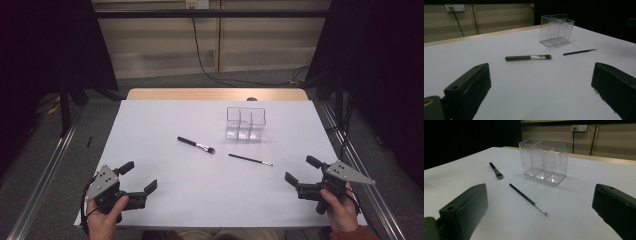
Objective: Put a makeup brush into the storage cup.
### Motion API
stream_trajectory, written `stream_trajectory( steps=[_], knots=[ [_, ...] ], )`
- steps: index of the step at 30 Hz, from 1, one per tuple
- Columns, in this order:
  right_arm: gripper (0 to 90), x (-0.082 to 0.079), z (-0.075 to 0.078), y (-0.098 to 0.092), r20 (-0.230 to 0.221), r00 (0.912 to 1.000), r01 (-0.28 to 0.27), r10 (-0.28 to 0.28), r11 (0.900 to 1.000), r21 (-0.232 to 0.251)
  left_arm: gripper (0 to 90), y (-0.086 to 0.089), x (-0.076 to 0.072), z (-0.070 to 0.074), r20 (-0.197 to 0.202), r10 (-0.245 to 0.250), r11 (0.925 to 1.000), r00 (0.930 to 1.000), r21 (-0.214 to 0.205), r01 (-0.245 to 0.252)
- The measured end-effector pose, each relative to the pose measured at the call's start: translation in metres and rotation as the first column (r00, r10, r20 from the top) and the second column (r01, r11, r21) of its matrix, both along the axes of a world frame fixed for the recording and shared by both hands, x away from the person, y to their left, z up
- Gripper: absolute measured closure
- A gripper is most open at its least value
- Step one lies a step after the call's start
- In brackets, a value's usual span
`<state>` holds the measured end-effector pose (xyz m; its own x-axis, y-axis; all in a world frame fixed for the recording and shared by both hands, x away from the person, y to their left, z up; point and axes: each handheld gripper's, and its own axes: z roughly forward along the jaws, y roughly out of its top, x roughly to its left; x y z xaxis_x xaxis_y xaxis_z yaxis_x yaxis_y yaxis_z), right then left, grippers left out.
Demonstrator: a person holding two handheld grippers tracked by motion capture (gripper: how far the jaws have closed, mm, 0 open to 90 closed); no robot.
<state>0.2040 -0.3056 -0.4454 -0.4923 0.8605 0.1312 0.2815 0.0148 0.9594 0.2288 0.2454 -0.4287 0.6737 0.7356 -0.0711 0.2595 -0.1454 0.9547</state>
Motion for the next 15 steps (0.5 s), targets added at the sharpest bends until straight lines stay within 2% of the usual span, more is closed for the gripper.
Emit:
stream_trajectory(
  steps=[4,15],
  knots=[
    [0.0,-0.0005,-0.0002,0.0000,0.006,1.0000,-0.003,0.003,1.0000,-0.006,2.3,-0.0018,0.0012,-0.0004,-0.003,-0.002,0.9998,1.0000,0.022,0.002],
    [0.0,0.0017,-0.0017,-0.0006,-0.003,0.9998,-0.019,0.019,0.9997,0.015,2.2,-0.0058,0.0040,-0.0018,-0.019,-0.026,0.9992,0.9995,0.030,0.026]
  ],
)
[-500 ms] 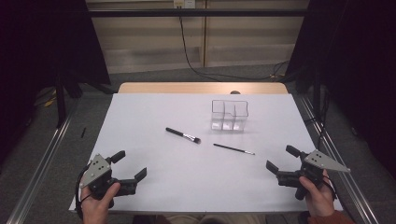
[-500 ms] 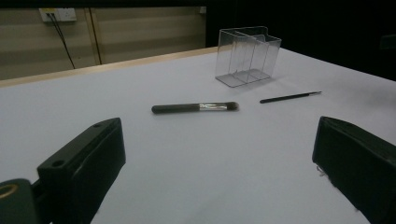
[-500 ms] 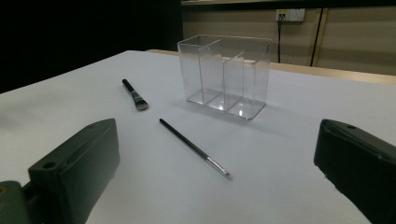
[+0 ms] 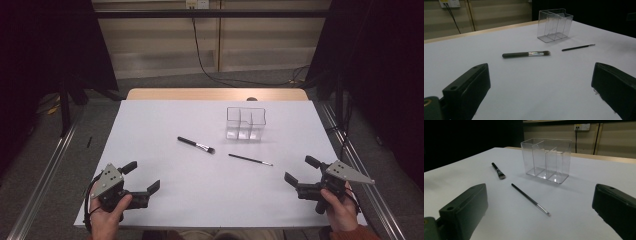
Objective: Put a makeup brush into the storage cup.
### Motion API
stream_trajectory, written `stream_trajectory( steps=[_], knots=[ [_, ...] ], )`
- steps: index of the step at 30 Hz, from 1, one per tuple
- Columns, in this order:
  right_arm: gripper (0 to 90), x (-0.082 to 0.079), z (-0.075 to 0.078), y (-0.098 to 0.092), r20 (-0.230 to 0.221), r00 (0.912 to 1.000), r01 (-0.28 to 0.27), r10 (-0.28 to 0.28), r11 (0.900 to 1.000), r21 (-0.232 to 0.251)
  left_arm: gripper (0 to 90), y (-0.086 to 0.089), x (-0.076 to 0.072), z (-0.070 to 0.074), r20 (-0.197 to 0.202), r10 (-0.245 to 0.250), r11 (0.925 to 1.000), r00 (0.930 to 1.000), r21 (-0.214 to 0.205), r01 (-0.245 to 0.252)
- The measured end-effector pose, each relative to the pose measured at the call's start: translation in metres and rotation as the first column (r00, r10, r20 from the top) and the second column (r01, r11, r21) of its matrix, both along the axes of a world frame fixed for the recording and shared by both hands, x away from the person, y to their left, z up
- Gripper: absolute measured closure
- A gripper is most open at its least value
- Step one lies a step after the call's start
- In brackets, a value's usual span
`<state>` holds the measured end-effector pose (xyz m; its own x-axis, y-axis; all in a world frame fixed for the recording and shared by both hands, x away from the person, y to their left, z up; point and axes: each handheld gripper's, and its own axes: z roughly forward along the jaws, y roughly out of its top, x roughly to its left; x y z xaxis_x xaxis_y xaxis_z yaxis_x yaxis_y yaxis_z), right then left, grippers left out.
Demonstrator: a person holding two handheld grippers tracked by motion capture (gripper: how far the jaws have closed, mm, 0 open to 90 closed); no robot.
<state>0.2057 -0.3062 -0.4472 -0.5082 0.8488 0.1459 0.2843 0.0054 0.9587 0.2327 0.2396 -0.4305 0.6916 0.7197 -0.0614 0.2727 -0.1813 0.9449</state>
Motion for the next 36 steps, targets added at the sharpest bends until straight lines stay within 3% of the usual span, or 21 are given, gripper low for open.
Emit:
stream_trajectory(
  steps=[6,15,24,28,36],
  knots=[
    [0.0,-0.002,0.002,0.001,0.009,0.9999,-0.005,0.005,1.0000,0.004,2.2,-0.003,0.002,0.000,0.006,-0.010,0.9997,0.9999,0.020,0.010],
    [0.0,-0.003,0.003,0.008,0.011,0.9996,-0.027,0.028,0.9993,-0.027,2.2,-0.013,0.010,0.002,0.016,-0.049,0.9975,0.9987,0.051,0.048],
    [0.0,-0.001,0.002,0.010,0.006,0.9992,-0.038,0.039,0.9986,-0.036,2.2,-0.017,0.026,0.013,0.037,-0.043,0.9985,0.9984,0.036,0.041],
    [0.0,-0.001,0.002,0.011,0.005,0.9991,-0.042,0.043,0.9985,-0.035,3.8,-0.021,0.035,0.018,0.025,-0.032,0.9993,0.9991,0.017,0.032],
    [0.0,0.000,0.002,0.011,0.005,0.9990,-0.045,0.045,0.9986,-0.028,2.7,-0.030,0.045,0.020,0.045,-0.050,0.9985,0.9977,0.025,0.049]
  ],
)
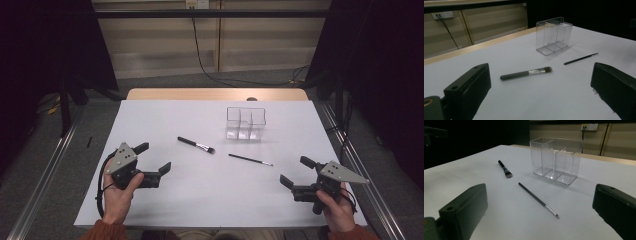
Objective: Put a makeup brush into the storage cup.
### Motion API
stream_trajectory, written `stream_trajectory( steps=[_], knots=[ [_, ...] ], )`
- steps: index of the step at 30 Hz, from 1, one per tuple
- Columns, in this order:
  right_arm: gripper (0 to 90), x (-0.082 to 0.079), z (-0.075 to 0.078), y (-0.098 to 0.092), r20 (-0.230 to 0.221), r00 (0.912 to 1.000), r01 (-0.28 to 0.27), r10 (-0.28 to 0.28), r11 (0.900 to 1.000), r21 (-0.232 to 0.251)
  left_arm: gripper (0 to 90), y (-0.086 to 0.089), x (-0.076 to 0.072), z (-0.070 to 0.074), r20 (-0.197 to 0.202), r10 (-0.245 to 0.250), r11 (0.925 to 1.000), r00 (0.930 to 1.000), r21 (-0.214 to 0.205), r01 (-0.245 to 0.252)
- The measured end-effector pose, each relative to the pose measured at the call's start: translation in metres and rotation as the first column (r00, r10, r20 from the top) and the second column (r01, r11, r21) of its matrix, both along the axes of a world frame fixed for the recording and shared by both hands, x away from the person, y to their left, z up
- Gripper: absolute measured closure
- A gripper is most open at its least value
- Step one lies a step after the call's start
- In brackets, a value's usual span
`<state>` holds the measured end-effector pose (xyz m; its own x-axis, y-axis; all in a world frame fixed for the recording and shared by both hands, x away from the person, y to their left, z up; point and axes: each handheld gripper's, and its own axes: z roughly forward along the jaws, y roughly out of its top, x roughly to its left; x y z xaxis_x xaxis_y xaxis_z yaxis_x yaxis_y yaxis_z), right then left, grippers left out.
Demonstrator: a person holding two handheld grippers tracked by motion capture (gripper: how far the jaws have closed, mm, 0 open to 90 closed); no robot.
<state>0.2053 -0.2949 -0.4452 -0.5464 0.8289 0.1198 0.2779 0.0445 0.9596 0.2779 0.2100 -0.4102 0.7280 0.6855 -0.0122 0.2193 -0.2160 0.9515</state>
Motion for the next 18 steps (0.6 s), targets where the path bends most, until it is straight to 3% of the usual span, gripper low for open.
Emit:
stream_trajectory(
  steps=[2,5,6,10,12,18],
  knots=[
    [0.0,0.000,0.000,0.000,-0.002,1.0000,-0.002,0.002,1.0000,-0.005,2.7,-0.002,0.002,-0.001,0.000,-0.004,1.0000,1.0000,0.006,0.004],
    [0.0,0.000,0.000,0.000,-0.003,1.0000,0.001,-0.001,1.0000,0.000,2.7,-0.009,0.007,0.000,-0.051,-0.030,0.9993,0.9983,0.019,0.031],
    [0.0,0.000,0.000,0.000,-0.002,1.0000,0.000,0.000,1.0000,0.000,2.7,-0.013,0.009,0.001,-0.031,-0.027,0.9995,0.9992,0.015,0.028],
    [0.0,0.000,0.000,0.000,0.000,1.0000,-0.001,0.001,1.0000,0.000,2.7,-0.020,0.013,0.001,-0.027,-0.041,0.9989,0.9988,0.019,0.042],
    [0.0,0.000,0.000,0.000,-0.002,1.0000,-0.004,0.004,1.0000,-0.003,2.8,-0.024,0.017,0.004,-0.008,-0.057,0.9984,0.9983,0.000,0.057],
    [0.0,0.000,0.000,0.000,-0.009,0.9999,-0.005,0.005,1.0000,0.004,2.8,-0.029,0.030,0.007,0.014,-0.036,0.9992,0.9993,-0.016,0.036]
  ],
)
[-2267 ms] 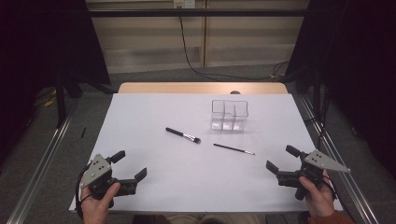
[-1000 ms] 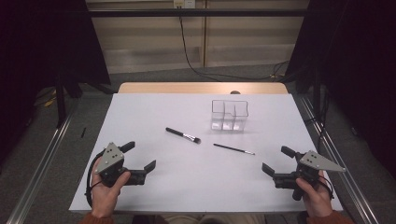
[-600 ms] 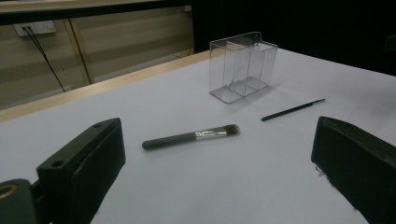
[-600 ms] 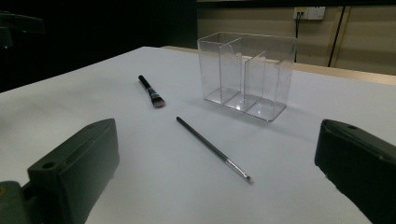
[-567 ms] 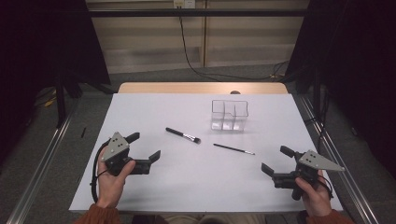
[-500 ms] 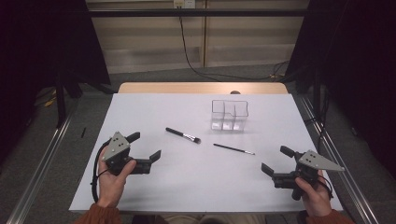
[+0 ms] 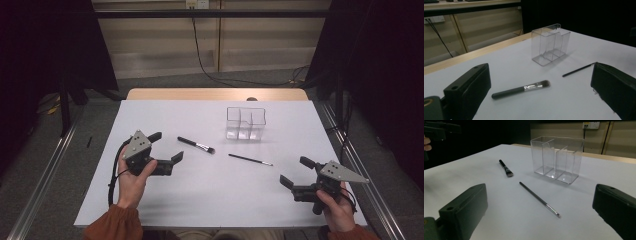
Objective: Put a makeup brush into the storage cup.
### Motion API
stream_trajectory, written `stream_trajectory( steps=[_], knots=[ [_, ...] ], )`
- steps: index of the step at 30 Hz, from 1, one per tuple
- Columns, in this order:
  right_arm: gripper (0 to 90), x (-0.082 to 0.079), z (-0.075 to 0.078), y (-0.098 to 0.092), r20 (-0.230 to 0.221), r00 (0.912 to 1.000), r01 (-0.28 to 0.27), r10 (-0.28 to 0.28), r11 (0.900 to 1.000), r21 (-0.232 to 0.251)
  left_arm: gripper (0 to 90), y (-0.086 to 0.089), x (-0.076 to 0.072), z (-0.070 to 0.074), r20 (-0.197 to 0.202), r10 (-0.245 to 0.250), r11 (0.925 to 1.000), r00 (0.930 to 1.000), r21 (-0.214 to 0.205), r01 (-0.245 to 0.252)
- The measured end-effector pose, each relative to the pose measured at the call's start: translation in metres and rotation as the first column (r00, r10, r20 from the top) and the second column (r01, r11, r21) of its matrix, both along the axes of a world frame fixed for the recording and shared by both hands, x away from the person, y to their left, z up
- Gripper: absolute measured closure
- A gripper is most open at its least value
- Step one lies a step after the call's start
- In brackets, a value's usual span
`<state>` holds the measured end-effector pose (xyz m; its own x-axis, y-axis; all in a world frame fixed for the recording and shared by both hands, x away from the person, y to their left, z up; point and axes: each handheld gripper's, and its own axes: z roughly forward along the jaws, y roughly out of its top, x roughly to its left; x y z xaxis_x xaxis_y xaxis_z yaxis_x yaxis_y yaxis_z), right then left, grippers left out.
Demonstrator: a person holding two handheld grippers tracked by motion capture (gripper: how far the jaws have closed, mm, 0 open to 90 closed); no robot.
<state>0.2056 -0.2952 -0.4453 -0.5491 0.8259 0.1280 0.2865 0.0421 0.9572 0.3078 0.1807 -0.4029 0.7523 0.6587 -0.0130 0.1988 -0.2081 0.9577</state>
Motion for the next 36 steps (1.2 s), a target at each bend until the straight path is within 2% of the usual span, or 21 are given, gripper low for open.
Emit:
stream_trajectory(
  steps=[3,5,7,13,15,17,20,22,26,30,33,36],
  knots=[
    [0.0,0.000,0.000,0.000,0.002,1.0000,-0.002,0.002,1.0000,0.001,2.8,-0.002,0.005,0.000,0.006,0.003,1.0000,1.0000,0.005,-0.003],
    [0.0,0.000,0.000,0.000,0.001,1.0000,-0.002,0.002,1.0000,-0.001,2.8,-0.004,0.010,0.001,-0.002,-0.014,0.9999,0.9999,-0.002,0.014],
    [0.0,0.000,0.000,0.000,0.001,1.0000,-0.001,0.001,1.0000,0.002,2.7,-0.005,0.014,0.000,-0.005,-0.005,1.0000,1.0000,0.008,0.005],
    [0.0,0.000,0.000,0.000,0.000,1.0000,-0.006,0.006,1.0000,0.005,2.3,-0.012,0.028,-0.001,-0.006,0.010,0.9999,0.9999,-0.006,-0.010],
    [0.0,0.000,0.000,0.000,-0.002,1.0000,-0.007,0.007,1.0000,0.000,2.4,-0.013,0.033,-0.002,-0.010,0.008,0.9998,0.9999,0.021,-0.008],
    [0.0,0.000,0.000,0.000,-0.003,1.0000,-0.005,0.005,1.0000,0.005,2.3,-0.014,0.038,-0.003,-0.018,0.003,0.9999,0.9998,0.015,-0.003],
    [0.0,0.000,0.000,0.000,-0.002,1.0000,-0.006,0.006,1.0000,0.006,2.3,-0.015,0.043,-0.002,-0.027,0.008,0.9992,0.9996,0.039,-0.007],
    [0.0,0.000,0.000,0.000,-0.001,1.0000,-0.007,0.007,1.0000,0.003,2.4,-0.014,0.047,-0.002,-0.035,0.021,0.9995,0.9992,0.025,-0.020],
    [0.0,0.000,0.000,0.000,-0.002,1.0000,-0.007,0.007,1.0000,0.002,2.4,-0.014,0.054,0.000,-0.039,0.026,0.9989,0.9989,0.040,-0.025],
    [0.0,0.000,0.000,0.000,-0.002,1.0000,-0.007,0.007,1.0000,0.000,2.2,-0.016,0.062,0.001,-0.050,0.022,0.9995,0.9985,0.022,-0.021],
    [0.0,0.001,0.000,0.000,-0.005,1.0000,-0.003,0.003,1.0000,0.005,2.5,-0.020,0.069,0.001,-0.056,0.011,0.9981,0.9983,0.060,-0.007],
    [0.0,0.000,0.000,0.000,-0.005,1.0000,-0.003,0.003,1.0000,0.002,2.3,-0.023,0.074,0.002,-0.047,0.013,0.9982,0.9988,0.058,-0.010]
  ],
)
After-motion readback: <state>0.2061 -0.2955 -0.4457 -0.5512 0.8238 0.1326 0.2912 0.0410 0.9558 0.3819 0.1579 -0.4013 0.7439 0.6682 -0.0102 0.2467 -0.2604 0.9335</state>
